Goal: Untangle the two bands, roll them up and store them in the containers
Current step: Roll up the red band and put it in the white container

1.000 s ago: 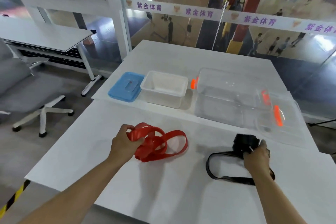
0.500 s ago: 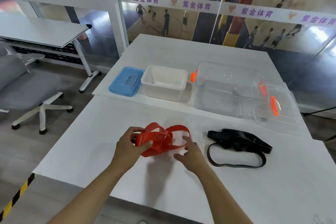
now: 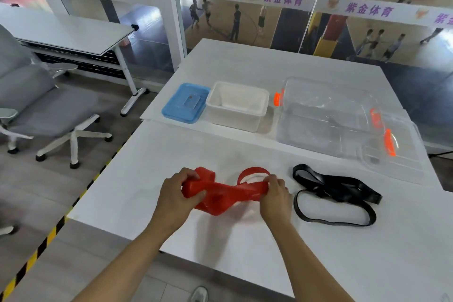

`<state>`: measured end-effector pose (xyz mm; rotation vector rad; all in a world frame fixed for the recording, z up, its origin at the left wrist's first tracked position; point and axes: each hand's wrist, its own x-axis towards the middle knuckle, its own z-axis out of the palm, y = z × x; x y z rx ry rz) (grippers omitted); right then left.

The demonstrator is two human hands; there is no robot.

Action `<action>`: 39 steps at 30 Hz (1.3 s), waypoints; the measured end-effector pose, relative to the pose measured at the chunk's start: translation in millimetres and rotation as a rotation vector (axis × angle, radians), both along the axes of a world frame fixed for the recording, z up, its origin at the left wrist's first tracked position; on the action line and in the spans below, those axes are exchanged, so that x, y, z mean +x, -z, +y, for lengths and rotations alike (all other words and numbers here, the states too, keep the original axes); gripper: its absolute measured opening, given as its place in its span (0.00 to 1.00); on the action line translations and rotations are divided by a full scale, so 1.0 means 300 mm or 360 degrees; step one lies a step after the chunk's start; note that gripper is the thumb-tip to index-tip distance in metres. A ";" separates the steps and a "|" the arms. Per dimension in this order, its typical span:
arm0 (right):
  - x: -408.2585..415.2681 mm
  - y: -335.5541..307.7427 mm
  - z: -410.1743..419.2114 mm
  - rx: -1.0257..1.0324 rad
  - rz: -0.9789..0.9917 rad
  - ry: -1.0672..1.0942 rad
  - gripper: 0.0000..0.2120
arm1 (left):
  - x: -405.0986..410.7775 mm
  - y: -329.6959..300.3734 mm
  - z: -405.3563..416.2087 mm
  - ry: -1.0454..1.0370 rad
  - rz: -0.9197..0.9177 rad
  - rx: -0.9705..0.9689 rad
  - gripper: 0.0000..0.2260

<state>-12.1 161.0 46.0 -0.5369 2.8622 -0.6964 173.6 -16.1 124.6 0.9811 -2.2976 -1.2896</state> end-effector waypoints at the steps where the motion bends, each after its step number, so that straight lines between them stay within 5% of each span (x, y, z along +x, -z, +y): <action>1: -0.015 -0.011 0.008 -0.0019 0.0093 0.0040 0.18 | 0.000 0.003 -0.007 -0.0026 -0.0014 -0.0057 0.13; 5: -0.059 -0.052 0.033 0.0035 0.0276 0.0085 0.19 | -0.011 0.009 -0.015 -0.0019 -0.0083 -0.0214 0.08; 10: -0.069 -0.088 0.044 -0.0030 -0.0019 0.0153 0.14 | -0.051 -0.022 -0.011 -0.0145 0.0003 -0.0388 0.07; 14: -0.069 -0.200 0.046 -0.0588 -0.0205 0.0162 0.07 | -0.063 -0.085 -0.029 -0.0194 0.0128 -0.0480 0.07; 18: -0.101 -0.416 0.015 -0.0975 -0.0040 0.0113 0.10 | -0.077 -0.150 -0.089 -0.0364 0.0165 -0.0430 0.09; 25: -0.152 -0.635 0.031 -0.0786 0.0529 -0.0151 0.21 | -0.117 -0.267 -0.157 -0.0506 0.0395 -0.0368 0.11; 28: -0.180 -0.658 0.053 -0.0862 0.0367 -0.0002 0.27 | -0.121 -0.314 -0.166 -0.0400 0.0428 -0.0657 0.11; 31: -0.177 -0.703 0.030 -0.1251 0.0003 0.0074 0.19 | -0.133 -0.357 -0.160 -0.0402 0.0441 -0.0698 0.13; 39: -0.209 -1.000 -0.016 -0.1404 0.0249 -0.0252 0.06 | -0.200 -0.590 -0.156 -0.0265 0.0613 -0.0395 0.13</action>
